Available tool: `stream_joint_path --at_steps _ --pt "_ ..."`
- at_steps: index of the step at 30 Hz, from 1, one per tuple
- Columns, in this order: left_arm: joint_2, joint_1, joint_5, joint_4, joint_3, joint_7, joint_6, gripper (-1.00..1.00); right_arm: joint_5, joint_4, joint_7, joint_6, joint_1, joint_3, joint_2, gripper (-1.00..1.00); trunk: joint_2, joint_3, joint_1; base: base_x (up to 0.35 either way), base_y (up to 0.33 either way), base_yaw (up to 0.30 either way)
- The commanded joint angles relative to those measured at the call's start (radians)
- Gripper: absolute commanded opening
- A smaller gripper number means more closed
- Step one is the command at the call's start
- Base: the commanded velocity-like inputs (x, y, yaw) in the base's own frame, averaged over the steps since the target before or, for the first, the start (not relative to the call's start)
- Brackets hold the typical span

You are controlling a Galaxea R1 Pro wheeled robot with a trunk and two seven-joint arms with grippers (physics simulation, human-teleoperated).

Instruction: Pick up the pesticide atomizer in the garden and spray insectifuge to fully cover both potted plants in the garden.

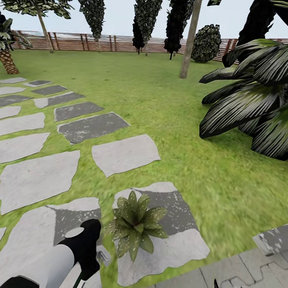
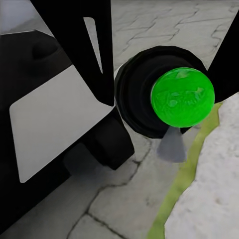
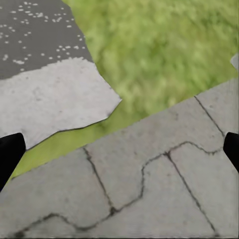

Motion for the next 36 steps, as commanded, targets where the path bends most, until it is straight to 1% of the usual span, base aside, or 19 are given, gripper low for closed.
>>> stream_joint_path --at_steps 1,5,12,16,20,22,24,25,26,27,28,29,30,31,32,33,34,35,36 --pt "0.0 0.0 -0.008 -0.002 -0.003 -0.01 0.007 -1.0 0.004 -0.002 0.008 -0.003 -0.001 -0.008 0.001 1.0 0.0 -0.001 -0.001 -0.28 0.231 0.0" --pt "0.0 0.0 -0.008 -0.005 -0.003 -0.01 0.007 -1.0 0.004 -0.002 0.008 -0.003 -0.001 -0.008 0.001 1.0 0.0 -0.001 -0.001 -0.279 0.233 0.0" --pt "0.002 0.0 -0.006 -0.055 0.005 -0.01 0.007 -1.0 0.004 -0.001 0.008 -0.003 -0.001 -0.008 0.001 1.0 0.0 -0.001 -0.001 -0.278 0.234 0.0" --pt "0.004 0.0 -0.004 -0.1 0.007 -0.01 0.007 -1.0 0.004 -0.001 0.008 -0.003 -0.001 -0.008 0.001 1.0 0.0 -0.001 -0.001 -0.278 0.232 0.0" --pt "0.005 0.0 0.005 -0.132 0.004 -0.01 0.003 -1.0 0.004 0.0 0.009 -0.003 -0.001 -0.008 0.001 1.0 0.0 -0.001 -0.001 -0.278 0.231 0.0" --pt "0.005 0.0 0.016 -0.136 0.005 -0.007 -0.012 -1.0 0.004 0.0 0.009 -0.002 -0.001 -0.009 0.001 1.0 0.0 -0.001 -0.001 -0.278 0.231 0.0" --pt "0.005 0.0 0.044 -0.137 0.006 -0.005 -0.044 -1.0 0.004 -0.001 0.01 -0.002 -0.001 -0.008 0.0 1.0 0.0 -0.001 -0.001 -0.271 0.227 0.0" --pt "0.006 0.0 0.064 -0.137 0.006 -0.005 -0.066 -1.0 0.006 -0.002 0.011 -0.001 -0.001 -0.007 0.0 1.0 0.0 -0.001 -0.001 -0.16 0.137 0.0" --pt "0.008 0.0 0.095 -0.137 0.006 -0.003 -0.098 -1.0 0.017 -0.004 0.012 -0.001 -0.001 -0.005 -0.007 1.0 0.0 -0.001 -0.001 -0.103 0.088 0.0" --pt "0.01 0.0 0.128 -0.136 0.011 0.002 -0.131 -1.0 0.049 -0.006 0.014 0.0 -0.001 -0.003 -0.022 1.0 0.0 -0.001 -0.001 -0.053 0.045 0.0" --pt "0.012 0.0 0.16 -0.135 0.02 0.008 -0.167 -1.0 0.1 -0.007 0.014 0.0 0.0 0.013 -0.036 1.0 0.0 -0.001 -0.001 -0.027 0.023 0.0" --pt "0.013 0.0 0.18 -0.134 0.026 0.011 -0.194 -1.0 0.142 -0.008 0.014 0.0 0.0 0.034 -0.042 1.0 0.0 -0.001 -0.001 -0.017 0.015 0.0" --pt "0.014 0.0 0.202 -0.131 0.032 0.018 -0.239 -1.0 0.209 -0.008 0.014 0.001 0.0 0.073 -0.048 1.0 0.0 -0.001 -0.001 -0.009 0.008 0.0" --pt "0.015 0.0 0.216 -0.129 0.036 0.025 -0.285 -1.0 0.273 -0.009 0.014 0.001 -0.002 0.118 -0.051 1.0 0.0 -0.001 -0.001 -0.005 0.004 0.0" --pt "0.016 0.0 0.224 -0.127 0.039 0.035 -0.324 -1.0 0.32 -0.009 0.014 0.001 -0.004 0.155 -0.053 1.0 0.0 -0.001 -0.001 -0.002 0.002 0.0" --pt "0.016 0.0 0.23 -0.125 0.04 0.054 -0.378 -1.0 0.361 -0.009 0.015 0.003 -0.012 0.203 -0.054 1.0 0.0 -0.001 -0.001 0.0 0.0 0.0" --pt "0.016 0.0 0.231 -0.123 0.041 0.065 -0.409 -1.0 0.374 -0.008 0.015 0.004 -0.017 0.229 -0.054 1.0 0.0 -0.001 -0.001 0.0 0.0 0.0" --pt "0.017 0.0 0.233 -0.122 0.041 0.079 -0.456 -1.0 0.39 -0.008 0.018 0.005 -0.026 0.27 -0.054 1.0 0.0 -0.001 -0.001 0.0 0.0 0.0" --pt "0.02 0.0 0.234 -0.121 0.042 0.09 -0.514 -1.0 0.401 -0.009 0.045 0.006 -0.038 0.329 -0.055 1.0 0.0 -0.001 -0.001 0.0 0.0 0.0"
